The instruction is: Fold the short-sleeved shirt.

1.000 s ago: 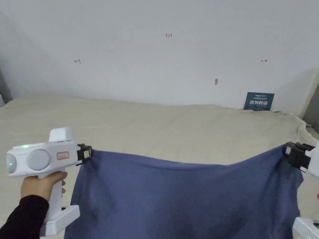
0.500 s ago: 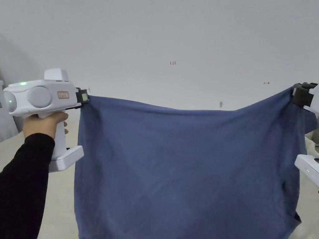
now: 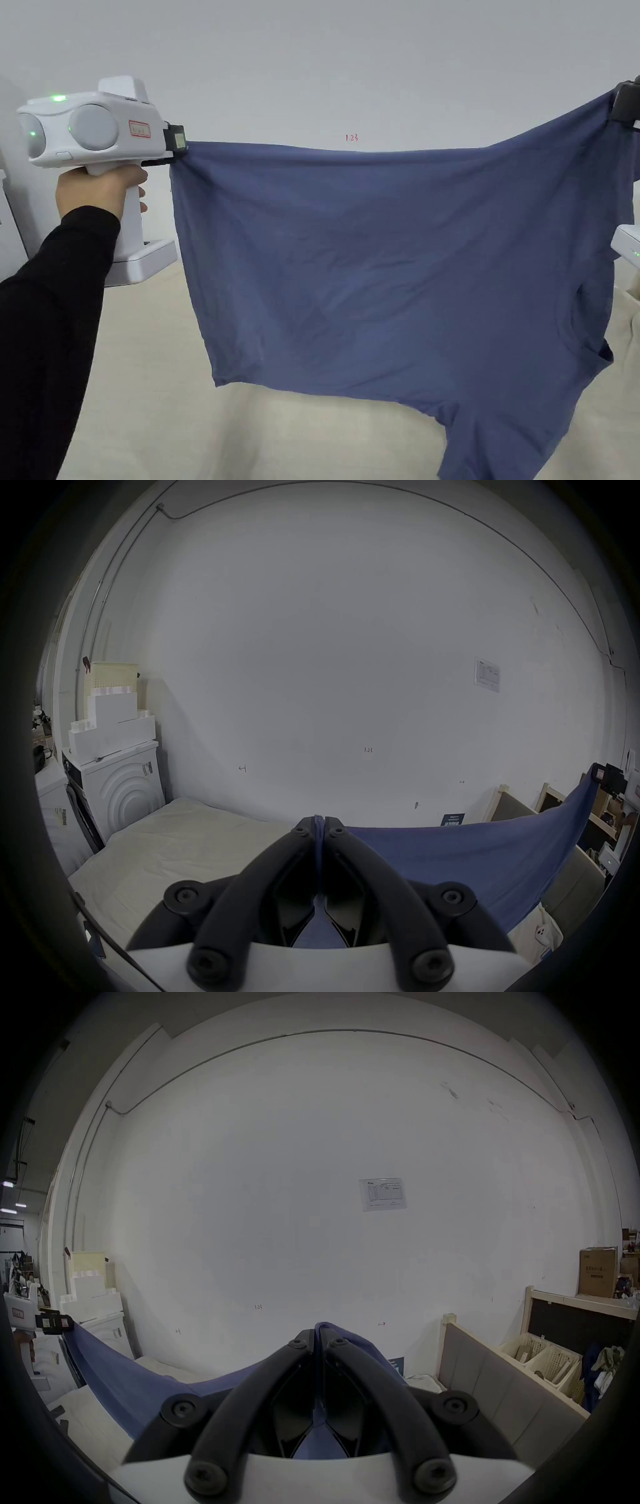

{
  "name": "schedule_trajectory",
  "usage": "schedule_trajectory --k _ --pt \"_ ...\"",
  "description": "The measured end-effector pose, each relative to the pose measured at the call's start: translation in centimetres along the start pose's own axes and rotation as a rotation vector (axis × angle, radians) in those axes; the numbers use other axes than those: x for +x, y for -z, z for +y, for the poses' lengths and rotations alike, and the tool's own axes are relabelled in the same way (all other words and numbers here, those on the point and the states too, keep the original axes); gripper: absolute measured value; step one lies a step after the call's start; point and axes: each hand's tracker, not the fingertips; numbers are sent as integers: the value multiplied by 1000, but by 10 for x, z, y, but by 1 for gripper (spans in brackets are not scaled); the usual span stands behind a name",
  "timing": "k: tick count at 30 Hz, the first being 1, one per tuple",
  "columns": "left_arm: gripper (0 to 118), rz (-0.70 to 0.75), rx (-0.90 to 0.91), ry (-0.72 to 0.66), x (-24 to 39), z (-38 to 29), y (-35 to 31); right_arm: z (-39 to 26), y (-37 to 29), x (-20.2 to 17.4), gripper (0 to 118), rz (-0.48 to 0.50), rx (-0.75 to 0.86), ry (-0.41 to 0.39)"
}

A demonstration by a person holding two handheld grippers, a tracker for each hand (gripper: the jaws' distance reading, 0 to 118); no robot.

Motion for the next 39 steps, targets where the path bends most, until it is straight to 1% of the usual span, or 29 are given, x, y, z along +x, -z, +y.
schedule_trajectory --k 4,7,10,14,17,20,23,26,28,30,31,34,39 --pt "0 0 -62 23 4 -34 28 -37 15 9 0 5 -40 18" --pt "0 -9 -129 27 3 -73 49 -79 25 20 0 0 -103 31" --pt "0 -12 -189 38 6 -122 59 -126 27 30 0 8 -169 64" --pt "0 -15 -273 40 3 -188 62 -188 17 36 0 3 -252 76" --pt "0 -26 -344 11 -3 -234 53 -227 -6 37 0 16 -295 109" --pt "0 -26 -397 2 -9 -279 32 -263 -40 35 0 34 -342 123" --pt "0 -38 -443 -20 -16 -318 2 -293 -83 31 0 50 -397 117" --pt "0 -33 -500 -17 -25 -354 -28 -320 -128 25 0 62 -446 151" --pt "0 -26 -541 -18 -30 -378 -54 -338 -163 19 0 66 -464 158" --pt "0 -19 -569 -38 -33 -397 -81 -352 -196 15 0 72 -490 191" --pt "0 -20 -578 -49 -35 -406 -93 -357 -212 21 0 65 -507 208" --pt "0 -9 -617 -59 -38 -428 -127 -371 -255 16 0 65 -535 219" --pt "0 13 -651 -55 -52 -456 -172 -385 -313 27 0 52 -571 230"
